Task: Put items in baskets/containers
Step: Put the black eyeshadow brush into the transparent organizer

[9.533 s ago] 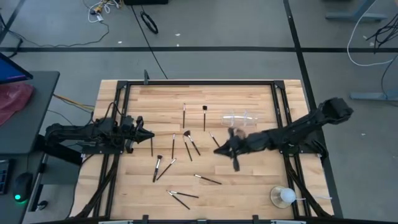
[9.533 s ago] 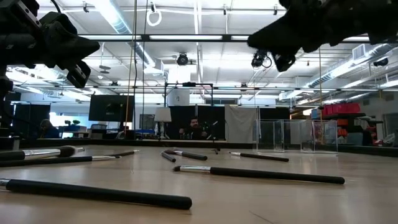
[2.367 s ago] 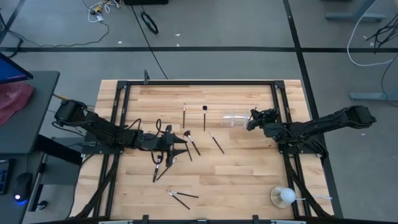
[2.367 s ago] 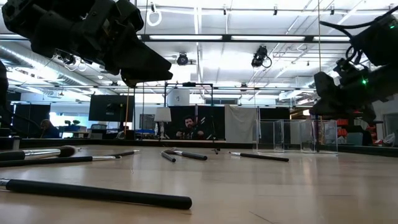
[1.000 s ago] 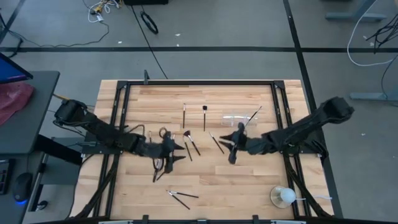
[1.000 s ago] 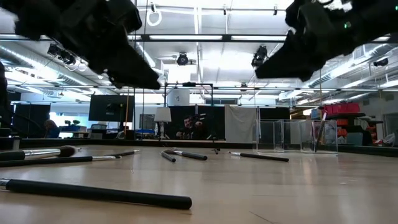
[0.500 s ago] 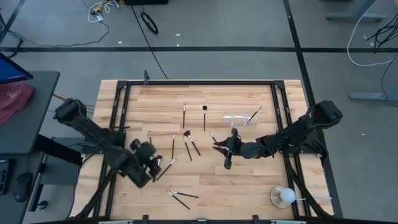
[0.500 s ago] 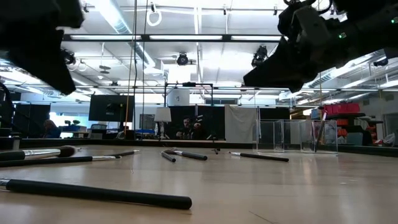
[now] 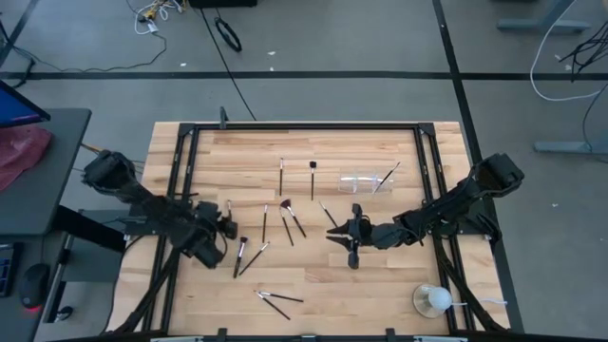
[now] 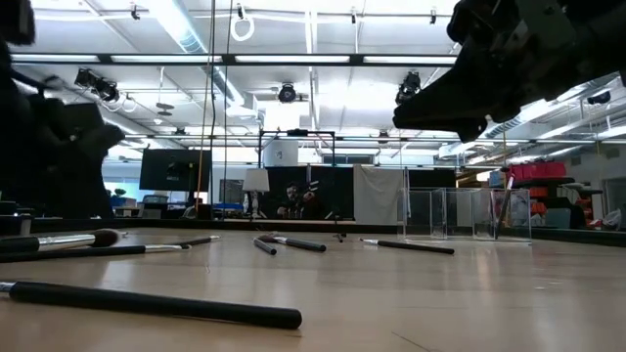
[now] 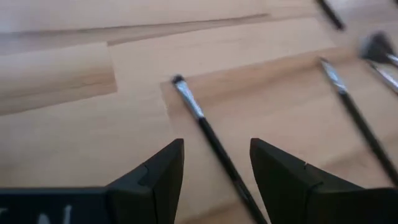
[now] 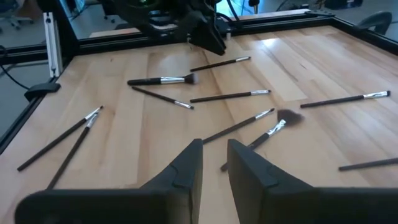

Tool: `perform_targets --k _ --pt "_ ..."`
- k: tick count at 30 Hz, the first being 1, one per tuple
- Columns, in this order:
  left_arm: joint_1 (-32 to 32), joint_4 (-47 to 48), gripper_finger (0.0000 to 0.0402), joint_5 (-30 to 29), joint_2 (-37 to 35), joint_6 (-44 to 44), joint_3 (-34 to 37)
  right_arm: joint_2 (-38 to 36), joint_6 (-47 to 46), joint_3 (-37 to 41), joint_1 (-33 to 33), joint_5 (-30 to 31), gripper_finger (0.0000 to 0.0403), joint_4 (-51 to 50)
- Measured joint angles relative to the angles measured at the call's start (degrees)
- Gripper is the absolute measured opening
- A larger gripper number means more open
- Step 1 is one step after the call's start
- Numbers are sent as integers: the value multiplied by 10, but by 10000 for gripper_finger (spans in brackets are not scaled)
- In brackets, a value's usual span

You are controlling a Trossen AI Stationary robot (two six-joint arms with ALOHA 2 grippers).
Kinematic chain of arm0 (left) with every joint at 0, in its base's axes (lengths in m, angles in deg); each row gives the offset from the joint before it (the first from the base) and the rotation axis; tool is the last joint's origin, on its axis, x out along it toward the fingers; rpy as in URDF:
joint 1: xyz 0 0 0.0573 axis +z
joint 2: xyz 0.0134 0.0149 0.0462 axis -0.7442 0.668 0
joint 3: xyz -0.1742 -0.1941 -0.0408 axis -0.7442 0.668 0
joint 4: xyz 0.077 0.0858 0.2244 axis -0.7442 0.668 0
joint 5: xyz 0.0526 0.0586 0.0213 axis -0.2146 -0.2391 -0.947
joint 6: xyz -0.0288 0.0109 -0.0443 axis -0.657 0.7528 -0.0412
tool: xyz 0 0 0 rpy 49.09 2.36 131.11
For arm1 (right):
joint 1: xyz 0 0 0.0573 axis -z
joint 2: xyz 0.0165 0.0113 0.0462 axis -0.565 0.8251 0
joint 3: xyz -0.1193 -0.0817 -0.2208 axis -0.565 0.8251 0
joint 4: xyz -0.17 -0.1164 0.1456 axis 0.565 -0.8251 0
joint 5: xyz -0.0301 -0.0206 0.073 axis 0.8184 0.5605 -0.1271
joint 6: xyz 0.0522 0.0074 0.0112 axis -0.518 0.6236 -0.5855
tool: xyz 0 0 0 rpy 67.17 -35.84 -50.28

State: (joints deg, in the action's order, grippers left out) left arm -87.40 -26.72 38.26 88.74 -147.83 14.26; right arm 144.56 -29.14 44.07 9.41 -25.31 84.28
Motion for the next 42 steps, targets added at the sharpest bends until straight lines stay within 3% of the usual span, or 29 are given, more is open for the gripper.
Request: perform_targets --k 5,11,28,34,42 --pt "38 -118 218 -7 -1 68 46 0 2 0 1 2 75 0" --pt "62 -138 237 -4 -1 128 49 0 2 0 1 9 75 9" --pt "67 -147 90 46 -1 323 49 0 -5 0 1 8 75 15" --pt "66 -153 17 55 -2 356 55 0 -4 0 0 8 75 15" --pt "44 -180 12 21 -1 355 77 0 -2 0 0 8 75 11"
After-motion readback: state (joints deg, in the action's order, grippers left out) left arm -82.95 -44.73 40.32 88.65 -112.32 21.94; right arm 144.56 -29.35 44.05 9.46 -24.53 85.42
